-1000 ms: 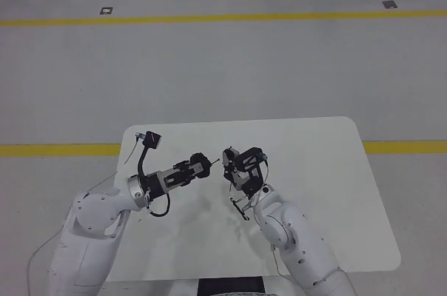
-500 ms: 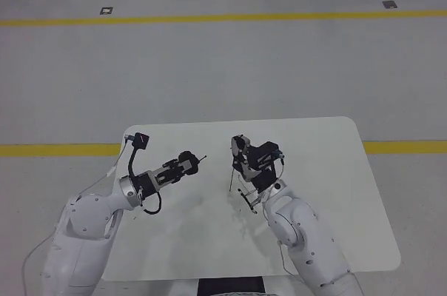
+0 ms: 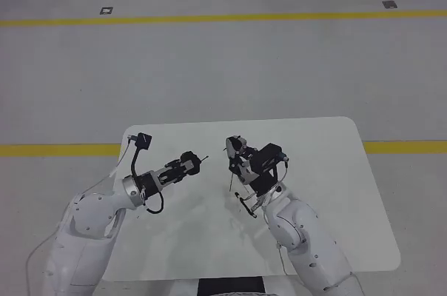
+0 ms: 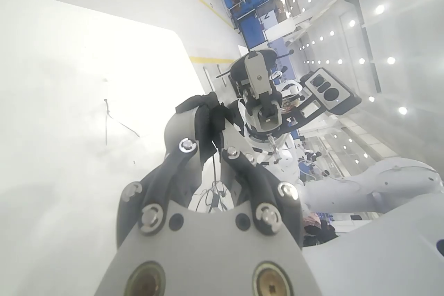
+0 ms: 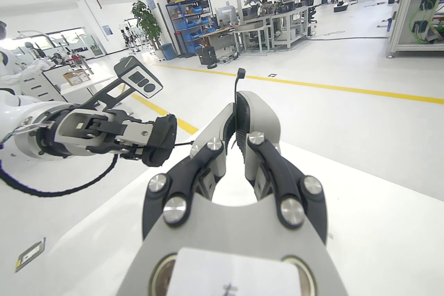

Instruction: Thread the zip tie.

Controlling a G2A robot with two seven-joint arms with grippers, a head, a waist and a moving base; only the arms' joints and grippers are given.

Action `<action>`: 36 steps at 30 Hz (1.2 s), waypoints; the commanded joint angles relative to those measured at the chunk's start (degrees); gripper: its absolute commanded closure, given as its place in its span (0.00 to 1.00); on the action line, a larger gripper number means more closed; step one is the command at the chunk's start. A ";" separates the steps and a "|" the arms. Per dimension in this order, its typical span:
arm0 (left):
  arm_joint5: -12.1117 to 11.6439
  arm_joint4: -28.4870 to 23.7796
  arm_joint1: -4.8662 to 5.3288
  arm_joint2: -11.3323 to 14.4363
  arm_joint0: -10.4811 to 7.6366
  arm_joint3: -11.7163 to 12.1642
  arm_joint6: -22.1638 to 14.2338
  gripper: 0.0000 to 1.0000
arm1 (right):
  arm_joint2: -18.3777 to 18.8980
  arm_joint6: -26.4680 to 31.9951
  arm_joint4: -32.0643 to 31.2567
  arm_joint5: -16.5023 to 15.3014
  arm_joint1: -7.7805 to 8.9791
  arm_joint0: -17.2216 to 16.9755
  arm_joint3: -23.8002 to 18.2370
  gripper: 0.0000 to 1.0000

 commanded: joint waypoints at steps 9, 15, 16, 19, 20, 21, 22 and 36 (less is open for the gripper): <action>0.28 -0.95 0.02 1.12 -0.03 0.19 2.60 1.00 | -0.07 -4.41 -3.10 -0.37 0.36 -1.55 -1.07 1.00; 1.27 -1.96 0.26 1.74 -0.17 0.54 3.77 1.00 | -0.16 -8.06 -3.17 -1.45 0.73 -3.50 -2.18 1.00; 1.28 -1.92 0.30 1.93 -0.22 0.61 3.88 1.00 | -0.28 -8.38 -3.00 -1.61 0.76 -3.75 -2.22 1.00; 1.36 -1.75 0.41 2.66 -0.49 0.78 4.12 1.00 | -0.89 -8.65 -2.87 -1.76 0.85 -4.22 -2.08 1.00; 1.38 -1.70 0.45 2.93 -0.63 0.85 4.27 1.00 | -1.18 -8.77 -2.89 -1.69 0.86 -4.24 -1.96 1.00; 1.39 -1.66 0.49 3.10 -0.74 0.93 4.38 1.00 | -1.35 -8.87 -2.95 -1.57 0.87 -4.20 -1.85 1.00; 1.39 -1.62 0.52 3.24 -0.85 1.01 4.53 1.00 | -1.54 -8.95 -3.00 -1.47 0.87 -4.13 -1.70 1.00; 1.21 -1.14 1.09 4.99 -1.24 1.45 6.35 1.00 | -6.24 -9.42 -6.05 4.85 0.31 -1.83 0.46 1.00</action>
